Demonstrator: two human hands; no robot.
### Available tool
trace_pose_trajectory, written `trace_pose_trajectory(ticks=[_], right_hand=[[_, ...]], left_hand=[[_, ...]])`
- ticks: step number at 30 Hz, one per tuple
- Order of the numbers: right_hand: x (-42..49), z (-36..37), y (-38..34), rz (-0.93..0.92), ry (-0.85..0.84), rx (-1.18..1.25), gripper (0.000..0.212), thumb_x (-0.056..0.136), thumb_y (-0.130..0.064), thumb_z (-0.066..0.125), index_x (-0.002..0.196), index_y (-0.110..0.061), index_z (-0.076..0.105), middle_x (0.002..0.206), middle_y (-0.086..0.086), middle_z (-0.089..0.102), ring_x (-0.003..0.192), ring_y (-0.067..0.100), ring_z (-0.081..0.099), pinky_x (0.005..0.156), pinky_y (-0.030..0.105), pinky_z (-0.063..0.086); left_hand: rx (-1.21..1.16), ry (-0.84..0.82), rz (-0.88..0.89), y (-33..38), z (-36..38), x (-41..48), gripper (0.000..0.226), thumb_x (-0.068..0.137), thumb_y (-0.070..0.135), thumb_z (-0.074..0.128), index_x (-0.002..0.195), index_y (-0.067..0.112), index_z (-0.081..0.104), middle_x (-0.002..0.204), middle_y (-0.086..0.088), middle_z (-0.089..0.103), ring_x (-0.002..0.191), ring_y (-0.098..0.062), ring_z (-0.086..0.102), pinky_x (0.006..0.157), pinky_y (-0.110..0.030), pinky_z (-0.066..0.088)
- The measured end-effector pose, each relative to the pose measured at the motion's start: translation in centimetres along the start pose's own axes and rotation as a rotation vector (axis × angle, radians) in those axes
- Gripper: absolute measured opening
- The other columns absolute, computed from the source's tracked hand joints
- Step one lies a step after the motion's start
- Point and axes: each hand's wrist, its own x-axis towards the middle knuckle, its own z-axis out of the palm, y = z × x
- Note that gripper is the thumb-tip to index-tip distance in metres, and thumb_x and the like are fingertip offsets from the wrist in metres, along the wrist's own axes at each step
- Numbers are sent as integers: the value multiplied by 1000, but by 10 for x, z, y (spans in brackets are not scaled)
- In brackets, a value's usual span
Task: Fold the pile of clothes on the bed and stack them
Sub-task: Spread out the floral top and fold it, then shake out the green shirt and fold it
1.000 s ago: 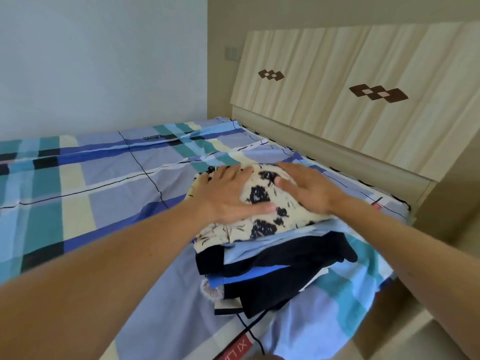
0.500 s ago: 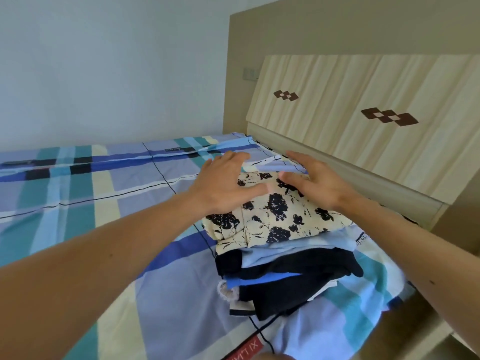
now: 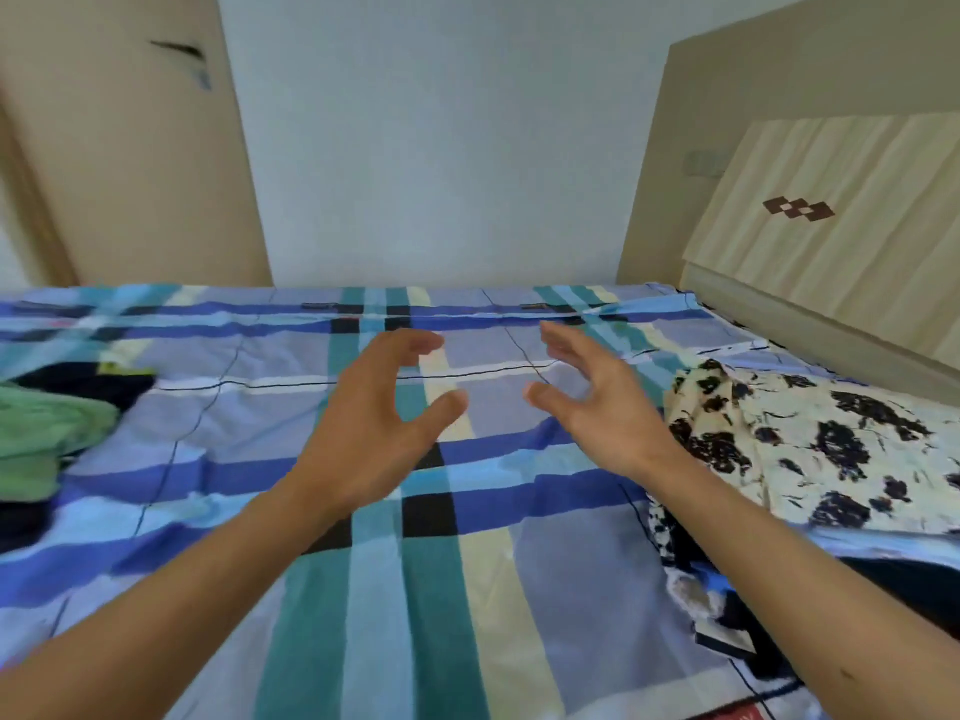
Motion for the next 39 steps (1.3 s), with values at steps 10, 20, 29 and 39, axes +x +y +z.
trace_pose_trajectory(ticks=[10, 20, 29, 39], right_hand=[[15, 185, -70, -85, -214, 153, 67, 92, -28, 71, 150, -32, 38, 149, -16, 45, 130, 0, 47, 99, 10, 32], [23, 344, -124, -103, -477, 234, 59, 92, -32, 71, 143, -29, 44, 142, -8, 49, 122, 7, 53, 97, 22, 46], [55, 472, -147, -319, -704, -50, 36, 90, -20, 72, 123, -15, 59, 129, 3, 50, 118, 19, 52, 102, 37, 43], [98, 560, -144, -384, -854, -421, 20, 72, -40, 63, 72, -27, 47, 93, 8, 58, 87, 31, 60, 64, 39, 47]], left_hand=[[0, 202, -278, -98, -98, -85, 44, 81, 45, 64, 122, 31, 58, 121, 17, 62, 114, -2, 57, 95, -25, 46], [7, 261, -510, -156, -181, -109, 64, 70, 60, 58, 126, 30, 55, 128, 13, 54, 116, -7, 52, 86, -15, 41], [29, 391, -698, -219, -245, -117, 41, 91, 35, 65, 127, 16, 58, 129, 0, 57, 103, -13, 56, 88, -30, 47], [28, 431, -801, -246, -256, -114, 36, 93, 37, 60, 122, 16, 61, 122, -3, 60, 108, -21, 60, 93, -41, 52]])
